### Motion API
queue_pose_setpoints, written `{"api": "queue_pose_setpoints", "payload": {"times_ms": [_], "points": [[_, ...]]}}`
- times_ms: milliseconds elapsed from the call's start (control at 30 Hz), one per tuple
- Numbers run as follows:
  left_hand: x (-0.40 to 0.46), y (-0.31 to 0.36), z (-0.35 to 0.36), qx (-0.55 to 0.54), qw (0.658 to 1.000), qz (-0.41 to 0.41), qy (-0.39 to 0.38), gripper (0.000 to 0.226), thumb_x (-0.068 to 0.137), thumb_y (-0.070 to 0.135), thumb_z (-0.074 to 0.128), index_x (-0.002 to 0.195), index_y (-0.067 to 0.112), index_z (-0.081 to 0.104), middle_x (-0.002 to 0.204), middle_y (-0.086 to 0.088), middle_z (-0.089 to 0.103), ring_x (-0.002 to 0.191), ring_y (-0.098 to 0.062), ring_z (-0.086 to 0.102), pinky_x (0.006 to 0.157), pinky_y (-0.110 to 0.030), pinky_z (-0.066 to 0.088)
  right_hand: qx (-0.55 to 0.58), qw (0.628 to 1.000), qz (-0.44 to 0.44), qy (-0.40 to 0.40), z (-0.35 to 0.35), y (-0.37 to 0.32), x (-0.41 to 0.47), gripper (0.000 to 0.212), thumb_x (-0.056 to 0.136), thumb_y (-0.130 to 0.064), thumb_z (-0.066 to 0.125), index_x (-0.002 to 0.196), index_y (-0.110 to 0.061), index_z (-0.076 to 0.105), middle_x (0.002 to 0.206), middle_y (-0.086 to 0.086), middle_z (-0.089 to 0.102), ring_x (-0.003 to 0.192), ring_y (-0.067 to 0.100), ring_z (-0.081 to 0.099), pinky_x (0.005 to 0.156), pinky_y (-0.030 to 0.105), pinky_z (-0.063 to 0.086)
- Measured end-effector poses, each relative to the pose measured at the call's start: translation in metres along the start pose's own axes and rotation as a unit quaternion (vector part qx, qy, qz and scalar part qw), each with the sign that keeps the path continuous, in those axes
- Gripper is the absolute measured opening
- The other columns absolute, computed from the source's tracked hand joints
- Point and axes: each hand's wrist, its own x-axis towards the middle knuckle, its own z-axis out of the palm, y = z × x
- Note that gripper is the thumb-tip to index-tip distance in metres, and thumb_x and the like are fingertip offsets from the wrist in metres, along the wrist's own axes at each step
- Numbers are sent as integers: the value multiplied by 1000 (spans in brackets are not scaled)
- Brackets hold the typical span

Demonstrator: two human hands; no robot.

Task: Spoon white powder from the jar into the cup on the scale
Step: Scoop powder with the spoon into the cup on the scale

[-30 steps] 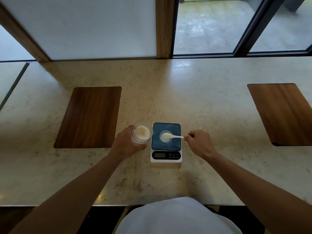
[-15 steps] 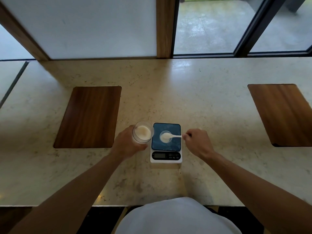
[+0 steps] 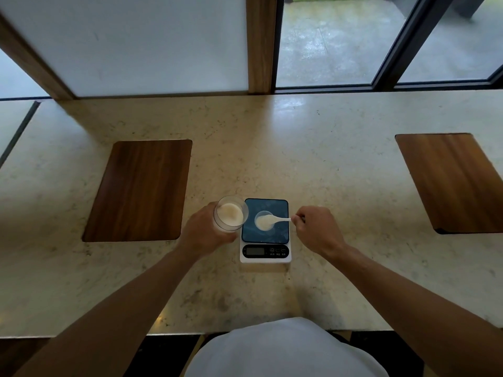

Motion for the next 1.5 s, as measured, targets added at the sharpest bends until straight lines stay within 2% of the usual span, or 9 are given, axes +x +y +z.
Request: {"api": "queue_pose_setpoints", "payload": {"times_ms": [233, 467, 667, 767, 900, 1067, 1200, 1333, 1500], "points": [[1, 1, 1, -2, 1000, 4, 0, 81, 60, 45, 90, 129, 23, 55, 116, 5, 67, 98, -12, 61, 82, -25, 46, -7, 999, -28, 15, -2, -1, 1, 24, 93, -19, 60, 79, -6, 72, 68, 5, 68, 56, 15, 57, 57, 31, 51], [0, 2, 3, -11, 1000, 4, -5, 79, 62, 44, 91, 130, 24, 55, 119, 4, 68, 98, -10, 60, 84, -24, 47, -22, 997, -72, 28, 1, -1, -1, 22, 95, -19, 58, 81, -6, 69, 70, 2, 60, 57, 14, 51, 54, 28, 46], [-1, 3, 3, -16, 1000, -1, -3, 79, 61, 42, 91, 129, 24, 55, 118, 3, 68, 100, -13, 62, 84, -27, 48, -62, 981, -179, 47, -5, 0, -6, 18, 94, -11, 59, 79, -5, 66, 70, 4, 58, 50, 15, 45, 45, 24, 38], [0, 2, 3, -16, 1000, -9, -4, 81, 60, 43, 91, 130, 25, 55, 117, 4, 67, 97, -11, 60, 82, -26, 46, -94, 968, -224, 57, -7, 2, -9, 11, 87, -5, 68, 77, -3, 67, 66, 7, 59, 47, 16, 44, 40, 28, 43], [1, 1, 4, -15, 1000, -16, -7, 82, 59, 44, 91, 130, 25, 54, 117, 5, 67, 97, -12, 61, 82, -27, 47, -93, 967, -226, 66, -7, 6, -10, 14, 90, -8, 64, 78, -3, 69, 67, 7, 61, 48, 17, 48, 41, 32, 49], [2, 0, 5, -19, 1000, -13, -5, 82, 60, 42, 91, 131, 23, 54, 118, 5, 67, 98, -11, 60, 83, -25, 45, -3, 991, -112, 71, -2, 7, -7, 15, 91, -16, 64, 80, -8, 70, 69, 1, 62, 55, 14, 53, 50, 27, 47], [5, 0, 4, -26, 999, -22, 5, 79, 60, 43, 91, 128, 24, 56, 114, 8, 66, 97, -12, 62, 80, -22, 44, 105, 991, 56, 61, 3, 4, 0, 20, 89, -20, 63, 72, -14, 71, 56, -9, 58, 49, 4, 49, 49, 19, 36], [9, 0, 3, -42, 998, -43, 20, 75, 58, 43, 91, 124, 27, 58, 111, 8, 68, 95, -12, 63, 75, -17, 43, 268, 938, 219, -10, 2, -5, 10, 19, 89, -26, 62, 78, -16, 73, 68, -2, 66, 62, 12, 58, 56, 30, 46], [19, -3, -4, -44, 997, -59, 23, 77, 55, 53, 86, 122, 30, 58, 108, 12, 67, 92, -10, 62, 75, -22, 45, 394, 872, 287, -49, 2, -25, 27, 20, 91, -18, 63, 78, -9, 74, 70, 5, 57, 65, 18, 46, 55, 30, 37]]}}
